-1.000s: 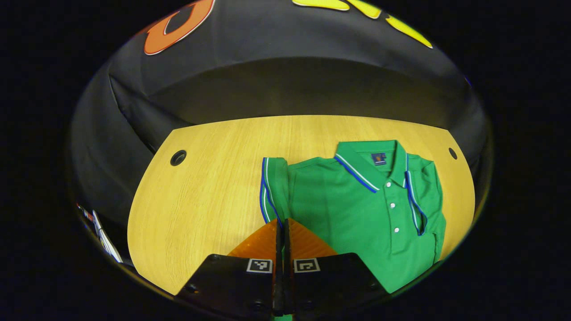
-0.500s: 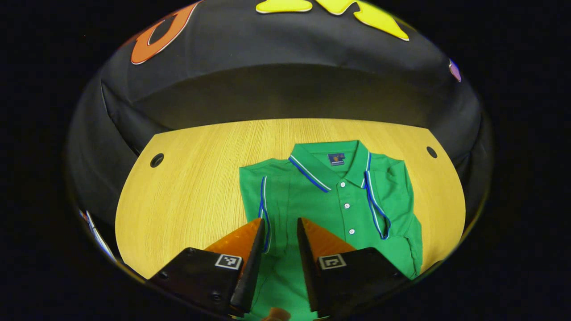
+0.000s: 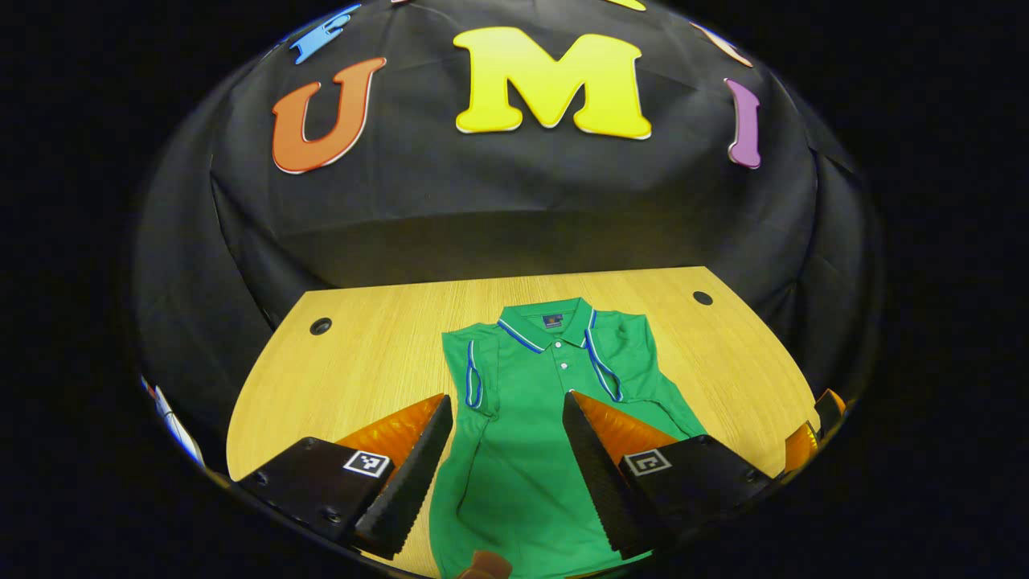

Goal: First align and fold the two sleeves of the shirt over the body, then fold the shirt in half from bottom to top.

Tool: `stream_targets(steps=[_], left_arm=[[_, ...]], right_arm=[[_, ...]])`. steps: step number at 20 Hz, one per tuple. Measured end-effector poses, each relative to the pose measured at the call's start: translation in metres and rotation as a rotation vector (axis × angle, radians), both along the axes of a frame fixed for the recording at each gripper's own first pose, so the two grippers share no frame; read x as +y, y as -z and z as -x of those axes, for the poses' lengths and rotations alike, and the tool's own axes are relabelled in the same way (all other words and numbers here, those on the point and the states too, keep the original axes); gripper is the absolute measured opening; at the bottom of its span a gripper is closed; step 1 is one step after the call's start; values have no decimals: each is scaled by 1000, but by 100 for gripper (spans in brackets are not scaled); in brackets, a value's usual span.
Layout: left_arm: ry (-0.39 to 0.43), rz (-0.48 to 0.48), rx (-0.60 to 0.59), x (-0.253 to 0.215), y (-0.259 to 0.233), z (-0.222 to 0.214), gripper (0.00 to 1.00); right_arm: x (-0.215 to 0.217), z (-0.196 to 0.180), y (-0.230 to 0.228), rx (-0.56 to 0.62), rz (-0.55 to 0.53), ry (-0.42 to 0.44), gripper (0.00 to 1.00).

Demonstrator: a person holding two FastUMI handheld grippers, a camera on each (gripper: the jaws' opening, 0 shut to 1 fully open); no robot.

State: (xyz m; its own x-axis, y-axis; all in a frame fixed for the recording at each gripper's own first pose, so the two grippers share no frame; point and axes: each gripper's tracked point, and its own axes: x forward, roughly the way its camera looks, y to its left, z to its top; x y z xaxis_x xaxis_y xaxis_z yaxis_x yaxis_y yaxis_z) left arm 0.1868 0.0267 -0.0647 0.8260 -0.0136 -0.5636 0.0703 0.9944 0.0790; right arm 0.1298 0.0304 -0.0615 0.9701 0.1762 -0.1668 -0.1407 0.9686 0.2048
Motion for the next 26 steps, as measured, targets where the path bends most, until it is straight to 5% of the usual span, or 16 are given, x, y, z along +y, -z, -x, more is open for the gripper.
stream_targets(steps=[5,12,20,26], left_arm=[[32,-28,-160,1,-27,90,97],[-23,74,-214,30,23,179,97],[-123,78,-200,76,106,204,98],[-158,106,-48,92,171,219,98]], right_arm=[[-4,66,-28,-36,31,-32,95],[-36,111,-2,-30,99,-4,93],[-29,126,74,3,190,-16,97],[-39,116,144,141,236,28,98]])
